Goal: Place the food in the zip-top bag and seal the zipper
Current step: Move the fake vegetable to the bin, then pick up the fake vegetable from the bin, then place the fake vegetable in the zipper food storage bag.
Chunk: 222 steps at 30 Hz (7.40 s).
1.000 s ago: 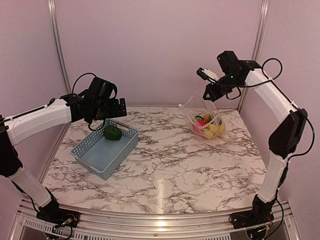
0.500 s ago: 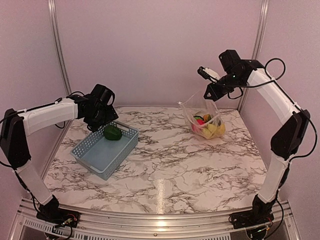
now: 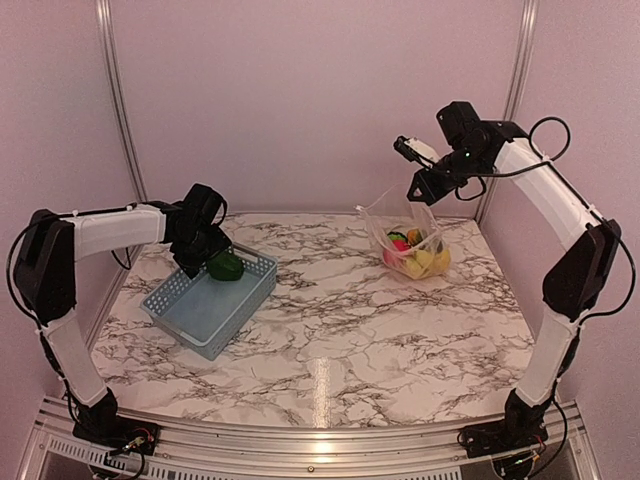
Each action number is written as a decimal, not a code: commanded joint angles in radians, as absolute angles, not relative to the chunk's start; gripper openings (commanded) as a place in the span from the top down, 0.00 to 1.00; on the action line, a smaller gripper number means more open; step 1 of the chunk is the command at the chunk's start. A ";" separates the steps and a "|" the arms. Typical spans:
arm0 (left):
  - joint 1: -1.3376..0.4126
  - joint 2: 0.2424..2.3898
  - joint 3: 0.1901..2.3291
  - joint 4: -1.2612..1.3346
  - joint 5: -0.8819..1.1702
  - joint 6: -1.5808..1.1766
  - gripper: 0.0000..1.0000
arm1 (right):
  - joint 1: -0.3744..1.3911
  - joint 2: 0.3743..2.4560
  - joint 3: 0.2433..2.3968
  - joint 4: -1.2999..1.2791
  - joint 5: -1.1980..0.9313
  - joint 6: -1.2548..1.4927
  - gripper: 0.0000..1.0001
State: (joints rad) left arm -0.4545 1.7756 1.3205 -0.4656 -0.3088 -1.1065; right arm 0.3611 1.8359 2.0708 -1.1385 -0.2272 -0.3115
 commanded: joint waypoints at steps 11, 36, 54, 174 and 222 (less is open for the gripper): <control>-0.423 1.919 1.349 -0.363 -0.277 -1.153 0.18 | 0.397 1.774 2.034 -1.134 -0.213 -0.339 1.00; -0.390 2.044 1.433 -0.316 -0.231 -1.152 0.20 | 0.413 1.764 1.997 -1.131 -0.195 -0.343 1.00; -0.449 1.700 1.157 -0.385 -0.237 -0.938 0.23 | 0.421 1.778 1.996 -1.135 -0.212 -0.350 1.00; -0.495 1.692 1.522 -0.761 -0.208 -0.418 0.43 | 0.494 1.788 1.999 -1.144 -0.200 -0.371 1.00; -0.953 1.718 1.500 -0.109 -0.245 -0.500 0.57 | 0.687 1.922 2.279 -1.107 -0.076 -0.263 1.00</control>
State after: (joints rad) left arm -0.9504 1.6588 1.4517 -0.0395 -0.1780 -0.4522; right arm 0.6868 1.9339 2.2433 -1.1408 -0.1379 -0.2932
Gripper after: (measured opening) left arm 0.630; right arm 0.004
